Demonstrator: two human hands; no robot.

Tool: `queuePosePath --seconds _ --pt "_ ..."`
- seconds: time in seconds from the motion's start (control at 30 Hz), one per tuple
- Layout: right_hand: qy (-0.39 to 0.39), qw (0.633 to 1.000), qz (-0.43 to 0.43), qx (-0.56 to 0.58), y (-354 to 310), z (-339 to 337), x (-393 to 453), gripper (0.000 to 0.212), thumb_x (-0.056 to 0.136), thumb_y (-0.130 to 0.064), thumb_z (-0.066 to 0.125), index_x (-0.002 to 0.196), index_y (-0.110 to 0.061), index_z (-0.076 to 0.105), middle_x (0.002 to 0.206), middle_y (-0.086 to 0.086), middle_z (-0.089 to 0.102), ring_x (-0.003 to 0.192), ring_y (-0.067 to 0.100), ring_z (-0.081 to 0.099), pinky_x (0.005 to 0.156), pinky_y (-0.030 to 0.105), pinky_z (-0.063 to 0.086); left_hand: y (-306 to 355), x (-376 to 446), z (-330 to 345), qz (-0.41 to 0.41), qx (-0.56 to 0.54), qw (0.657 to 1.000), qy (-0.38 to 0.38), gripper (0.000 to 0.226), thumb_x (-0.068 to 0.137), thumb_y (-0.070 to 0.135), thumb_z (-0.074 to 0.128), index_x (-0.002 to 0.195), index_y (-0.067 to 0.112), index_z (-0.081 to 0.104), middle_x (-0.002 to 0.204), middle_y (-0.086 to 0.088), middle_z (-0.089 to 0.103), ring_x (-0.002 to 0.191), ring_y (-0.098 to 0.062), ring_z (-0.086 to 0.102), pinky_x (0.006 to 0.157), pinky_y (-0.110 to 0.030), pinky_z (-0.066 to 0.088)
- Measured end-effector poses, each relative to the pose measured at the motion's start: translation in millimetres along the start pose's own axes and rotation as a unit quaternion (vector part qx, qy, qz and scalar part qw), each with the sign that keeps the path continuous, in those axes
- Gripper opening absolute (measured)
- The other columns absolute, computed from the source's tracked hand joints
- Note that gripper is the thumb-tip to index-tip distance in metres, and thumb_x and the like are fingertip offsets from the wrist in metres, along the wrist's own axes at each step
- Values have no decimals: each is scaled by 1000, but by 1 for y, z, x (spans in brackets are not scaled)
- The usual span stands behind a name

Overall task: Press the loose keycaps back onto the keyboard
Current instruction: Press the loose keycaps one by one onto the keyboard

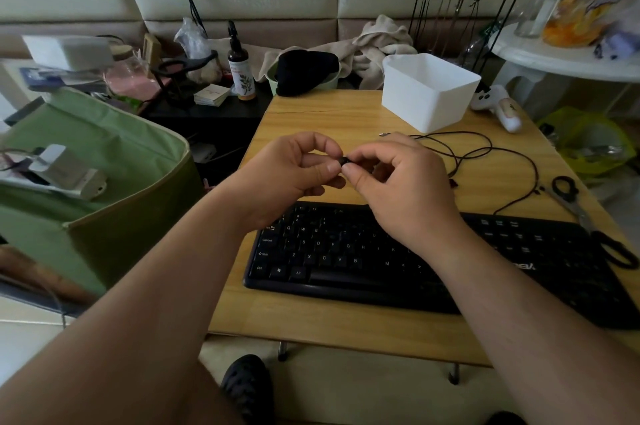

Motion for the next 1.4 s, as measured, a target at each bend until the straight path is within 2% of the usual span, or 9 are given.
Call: queuePosePath --seconds 0.13,0.23,0.3,0.43,0.57,0.87,0.97,1.1,1.4 --pt "-19 1000 6 -16 -1 8 2 8 88 -26 80 95 -29 78 92 -16 63 81 -3 58 67 7 40 -5 -1 -9 -16 28 999 18 18 100 11 66 115 15 59 97 -5 78 94 -16 70 76 -26 49" --pt "-73 996 24 -50 4 21 4 5 90 -30 78 95 -32 76 94 -17 60 86 -3 55 70 10 39 -16 -1 -27 -50 169 983 51 30 101 23 67 129 31 56 108 11 78 101 -7 70 80 -27 50" --pt "-125 986 52 -96 16 33 4 5 91 -34 77 95 -32 77 97 -14 62 89 2 56 70 16 40 -25 -1 -40 -68 253 962 76 28 101 27 67 126 36 58 112 13 73 102 -7 67 77 -26 49" --pt "-212 964 114 -116 36 53 0 7 91 -37 77 96 -31 77 100 -14 67 91 5 60 68 14 40 -43 -1 -54 -117 316 937 91 10 98 35 70 107 30 72 105 7 66 97 -12 63 75 -27 48" --pt "-252 951 131 -125 39 66 -2 4 90 -33 79 91 -30 78 92 -15 68 87 5 63 70 23 48 -46 -1 -59 -132 311 935 103 17 91 44 77 98 29 76 102 5 69 95 -11 64 75 -28 51" --pt "-286 938 152 -127 33 75 -1 6 85 -29 81 81 -27 79 84 -11 71 81 9 66 68 26 52 -48 -1 -46 -145 286 943 83 21 84 47 83 94 28 78 96 7 71 92 -10 64 72 -25 47" --pt "-281 937 170 -117 35 75 -1 8 84 -27 83 77 -27 78 82 -10 71 79 9 66 62 24 46 -49 -1 -46 -150 284 943 81 21 83 46 84 92 28 79 95 5 73 92 -11 66 75 -27 51" --pt "-264 940 195 -90 39 78 -2 10 82 -22 85 75 -26 78 84 -10 71 84 10 66 67 26 49 -51 -1 -43 -154 290 942 67 21 82 48 84 90 28 79 93 7 74 92 -12 67 79 -31 55" --pt "-246 941 227 -58 43 77 -7 12 82 -19 83 72 -24 79 81 -9 73 84 8 65 67 23 50 -52 -1 -42 -156 284 944 60 22 83 42 85 95 26 78 91 7 70 84 -9 61 68 -23 45"
Point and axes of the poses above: each hand's wrist, its own x-axis towards the middle knuckle, its own z-axis out of the palm, y = z × x, the point moved 10 cm from there along x, towards the middle knuckle
